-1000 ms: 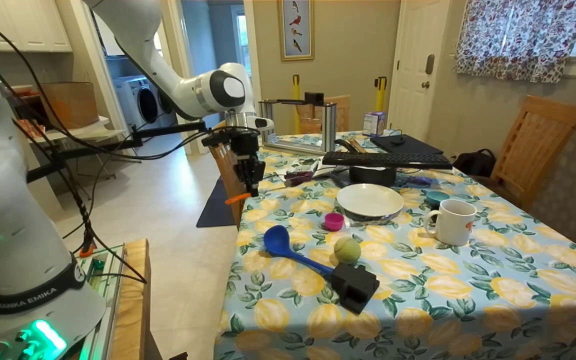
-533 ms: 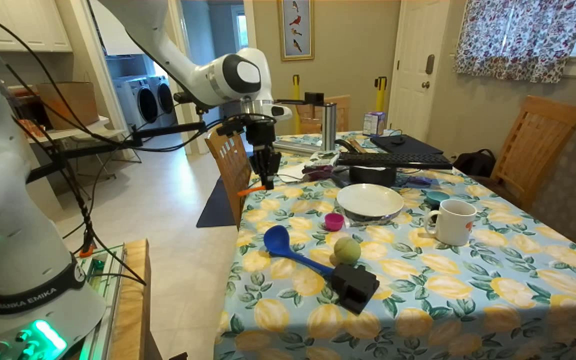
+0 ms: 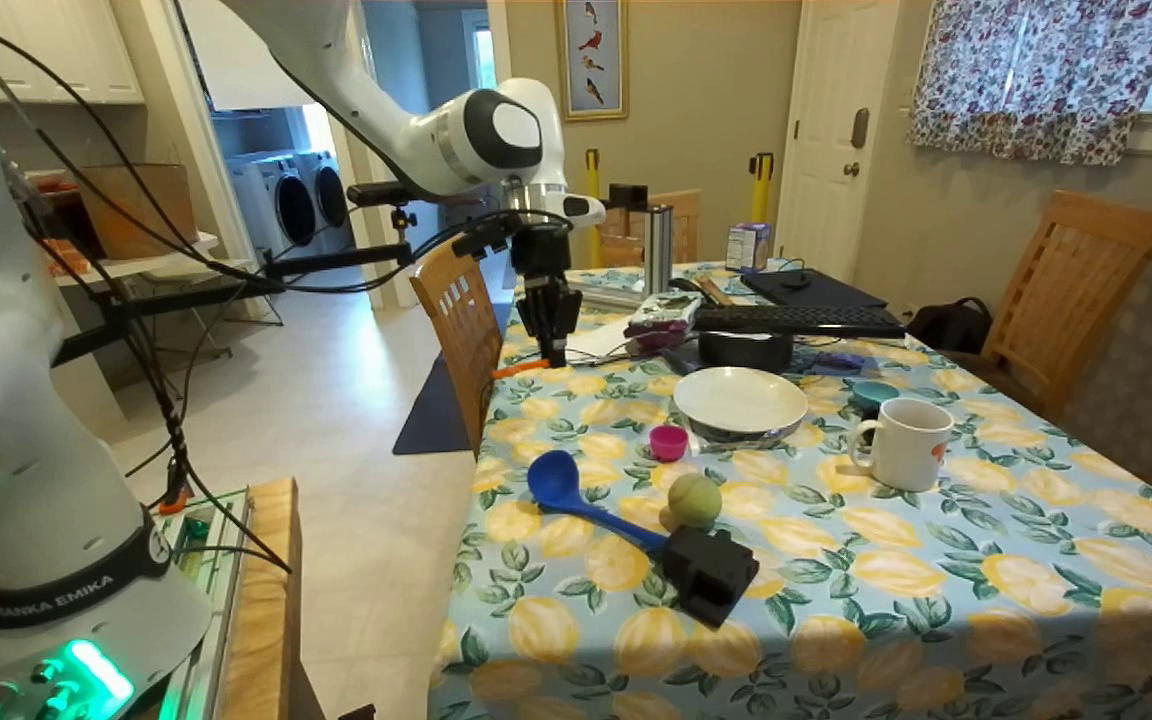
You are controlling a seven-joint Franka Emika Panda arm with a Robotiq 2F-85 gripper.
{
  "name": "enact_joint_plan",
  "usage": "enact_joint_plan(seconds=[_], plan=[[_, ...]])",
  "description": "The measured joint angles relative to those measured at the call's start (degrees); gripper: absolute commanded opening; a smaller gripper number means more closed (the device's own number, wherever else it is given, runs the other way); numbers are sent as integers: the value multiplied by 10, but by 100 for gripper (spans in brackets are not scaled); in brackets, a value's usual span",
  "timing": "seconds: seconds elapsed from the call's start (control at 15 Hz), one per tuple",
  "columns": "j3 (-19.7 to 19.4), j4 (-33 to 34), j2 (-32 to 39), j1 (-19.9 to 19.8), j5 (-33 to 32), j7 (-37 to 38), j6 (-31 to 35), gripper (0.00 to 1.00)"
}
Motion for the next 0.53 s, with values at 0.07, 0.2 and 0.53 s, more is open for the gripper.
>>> enact_joint_plan(seconds=[0.07, 0.2, 0.53], plan=[[0, 0, 0, 0, 0, 0, 0, 5], [0, 0, 1, 0, 0, 0, 0, 5], [0, 16, 25, -1, 1, -28, 1, 5]])
